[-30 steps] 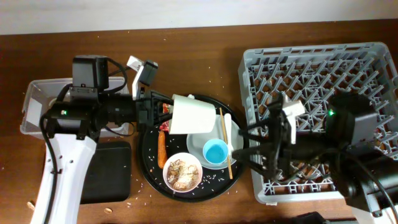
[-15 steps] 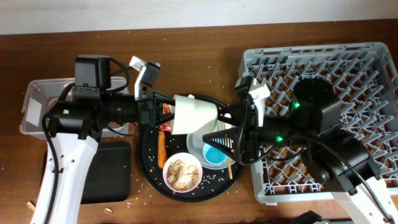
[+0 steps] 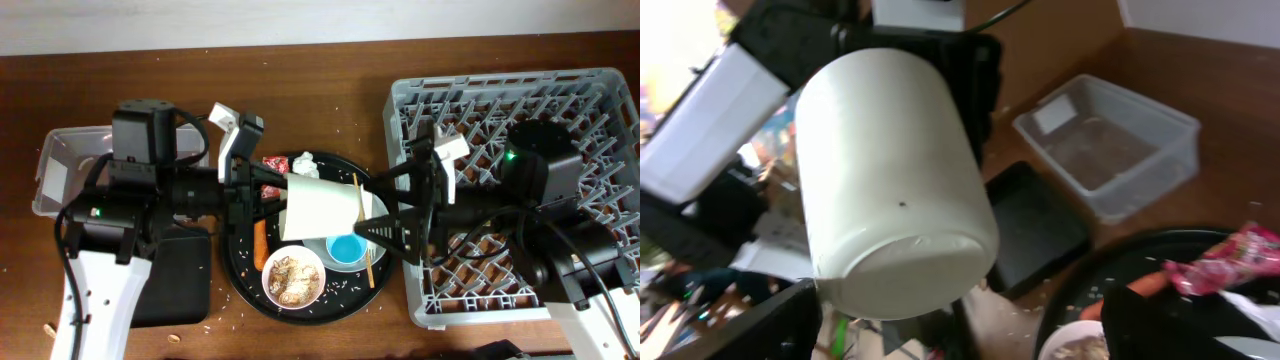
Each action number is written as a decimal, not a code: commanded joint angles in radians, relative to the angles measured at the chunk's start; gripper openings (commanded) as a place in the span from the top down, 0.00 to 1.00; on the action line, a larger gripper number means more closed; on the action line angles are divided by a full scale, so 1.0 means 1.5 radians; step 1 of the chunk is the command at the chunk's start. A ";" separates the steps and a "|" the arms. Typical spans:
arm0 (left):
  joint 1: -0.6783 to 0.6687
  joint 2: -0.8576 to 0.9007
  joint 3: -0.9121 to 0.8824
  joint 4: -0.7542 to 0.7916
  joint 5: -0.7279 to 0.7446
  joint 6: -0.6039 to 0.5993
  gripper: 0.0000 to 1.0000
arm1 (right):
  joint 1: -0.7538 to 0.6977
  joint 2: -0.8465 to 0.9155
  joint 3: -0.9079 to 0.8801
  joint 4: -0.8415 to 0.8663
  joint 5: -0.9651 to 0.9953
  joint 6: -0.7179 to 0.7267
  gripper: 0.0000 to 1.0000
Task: Sort waste into correct bins and load items into the dishwasher rack
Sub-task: 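Grasp the white cup with the right gripper, lifting it off the plate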
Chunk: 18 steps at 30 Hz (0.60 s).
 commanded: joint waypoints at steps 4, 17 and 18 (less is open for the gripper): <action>-0.046 -0.012 0.006 -0.001 -0.006 0.011 1.00 | 0.086 0.017 0.006 0.038 -0.005 -0.009 0.13; -0.045 -0.012 0.006 0.017 -0.051 0.011 0.01 | 0.042 -0.055 0.006 -0.051 0.115 0.011 0.51; -0.045 -0.012 0.006 0.031 -0.051 0.011 0.01 | -0.001 -0.068 0.006 -0.086 0.129 0.015 0.53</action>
